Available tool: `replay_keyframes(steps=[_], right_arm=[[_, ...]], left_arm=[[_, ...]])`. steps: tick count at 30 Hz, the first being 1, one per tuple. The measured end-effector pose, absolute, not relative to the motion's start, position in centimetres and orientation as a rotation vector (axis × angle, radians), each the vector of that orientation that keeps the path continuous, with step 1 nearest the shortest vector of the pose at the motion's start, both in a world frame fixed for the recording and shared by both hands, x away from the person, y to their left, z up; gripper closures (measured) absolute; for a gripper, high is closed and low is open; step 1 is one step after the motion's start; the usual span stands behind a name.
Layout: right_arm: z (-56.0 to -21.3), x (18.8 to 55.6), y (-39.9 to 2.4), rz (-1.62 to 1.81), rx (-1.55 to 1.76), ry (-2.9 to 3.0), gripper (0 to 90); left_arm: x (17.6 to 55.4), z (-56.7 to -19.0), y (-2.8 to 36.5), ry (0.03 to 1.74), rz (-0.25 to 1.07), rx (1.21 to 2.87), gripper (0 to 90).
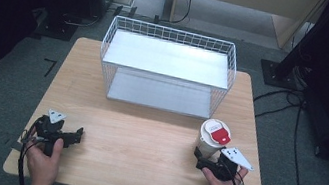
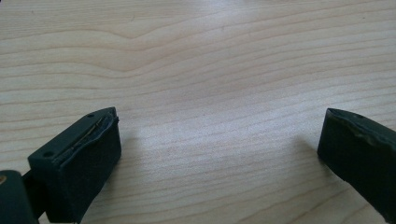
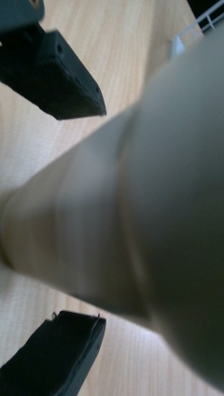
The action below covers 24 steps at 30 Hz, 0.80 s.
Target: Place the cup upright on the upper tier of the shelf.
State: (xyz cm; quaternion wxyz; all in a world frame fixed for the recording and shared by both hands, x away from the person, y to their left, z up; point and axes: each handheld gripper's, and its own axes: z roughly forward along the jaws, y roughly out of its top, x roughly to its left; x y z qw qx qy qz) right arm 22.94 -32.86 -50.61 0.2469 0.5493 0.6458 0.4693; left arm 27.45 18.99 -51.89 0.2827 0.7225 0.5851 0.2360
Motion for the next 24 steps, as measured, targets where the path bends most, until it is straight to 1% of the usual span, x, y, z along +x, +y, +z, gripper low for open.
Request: replay_keyframes(steps=[1,3,7,24], right_arm=[[-50.6,22.9,-32.9,1.28,1.498,1.761,2.6],[-50.6,23.2,-32.6,1.284,1.476,1.722,5.9],[-50.5,23.5,-32.4,1.313,1.473,1.664,7.4],[-50.4,24.2,-31.9,1.358,1.414,1.594,7.2]], left_arm=[[27.5,-51.9,19.0,1.567,0.632,1.935,0.0],[27.5,-51.9,19.0,1.567,0.632,1.934,0.0],[27.5,-51.9,19.0,1.567,0.632,1.934,0.0],[27.5,-51.9,19.0,1.567,0.632,1.935,0.0]])
